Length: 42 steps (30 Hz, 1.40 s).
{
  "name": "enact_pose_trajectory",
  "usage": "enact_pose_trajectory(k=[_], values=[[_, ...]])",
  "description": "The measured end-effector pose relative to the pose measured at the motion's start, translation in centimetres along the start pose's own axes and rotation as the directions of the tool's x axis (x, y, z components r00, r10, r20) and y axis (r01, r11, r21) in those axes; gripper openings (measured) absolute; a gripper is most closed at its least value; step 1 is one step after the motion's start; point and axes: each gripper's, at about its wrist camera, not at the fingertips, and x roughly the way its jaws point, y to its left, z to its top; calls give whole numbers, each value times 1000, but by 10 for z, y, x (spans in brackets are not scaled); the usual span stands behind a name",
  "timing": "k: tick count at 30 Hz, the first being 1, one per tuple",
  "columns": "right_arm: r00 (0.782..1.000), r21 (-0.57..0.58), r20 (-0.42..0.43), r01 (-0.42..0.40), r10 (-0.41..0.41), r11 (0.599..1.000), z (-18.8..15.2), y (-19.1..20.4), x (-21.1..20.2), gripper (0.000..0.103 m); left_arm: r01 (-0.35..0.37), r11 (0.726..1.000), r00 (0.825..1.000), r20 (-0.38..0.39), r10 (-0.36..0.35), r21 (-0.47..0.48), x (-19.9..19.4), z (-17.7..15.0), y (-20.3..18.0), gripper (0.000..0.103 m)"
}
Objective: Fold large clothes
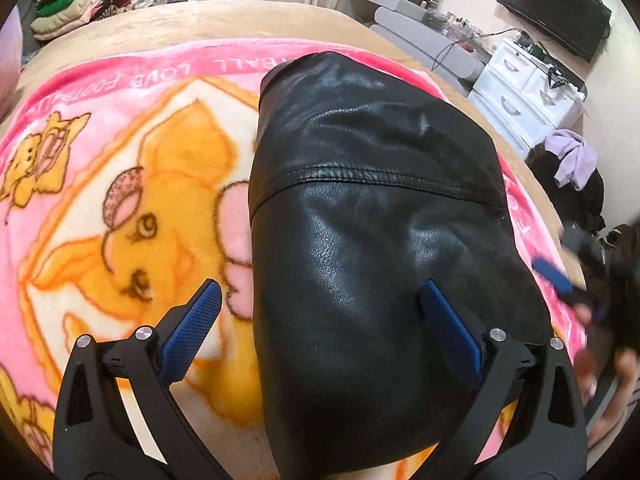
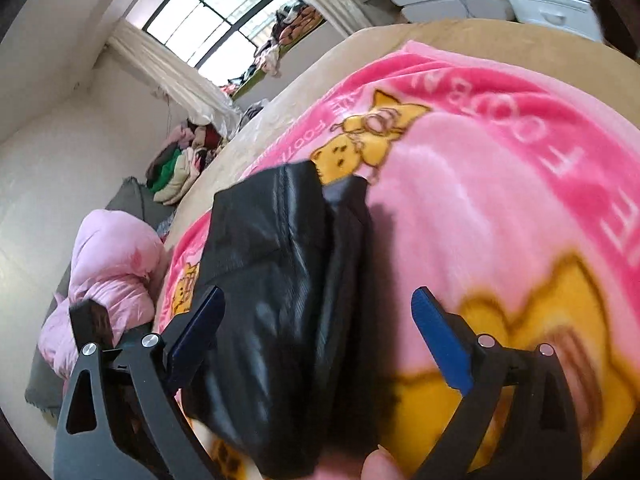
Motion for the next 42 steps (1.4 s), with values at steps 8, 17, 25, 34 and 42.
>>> enact_pose_trajectory(k=[8,17,25,34,42], values=[[997,-7,-62,38,-39,999,48,1,58,91,-8,999,1000,0,8,36,-2,-4,-7,93],[997,-42,-10,-75,74,996,53,15,66,16,-28,997,993,116,20,69,-31,17,-22,93],[997,-21,20,-78,79,997,57,2,71,15,-89,975,996,15,88,204,15,16,-44,88],[996,28,-73,45,-43,999,46,-40,101,29,-102,961,995,30,97,258,25,11,-50,88],[989,-18,-58,135,-136,991,46,-31,92,67,-98,966,995,26,94,240,22,12,-50,90]])
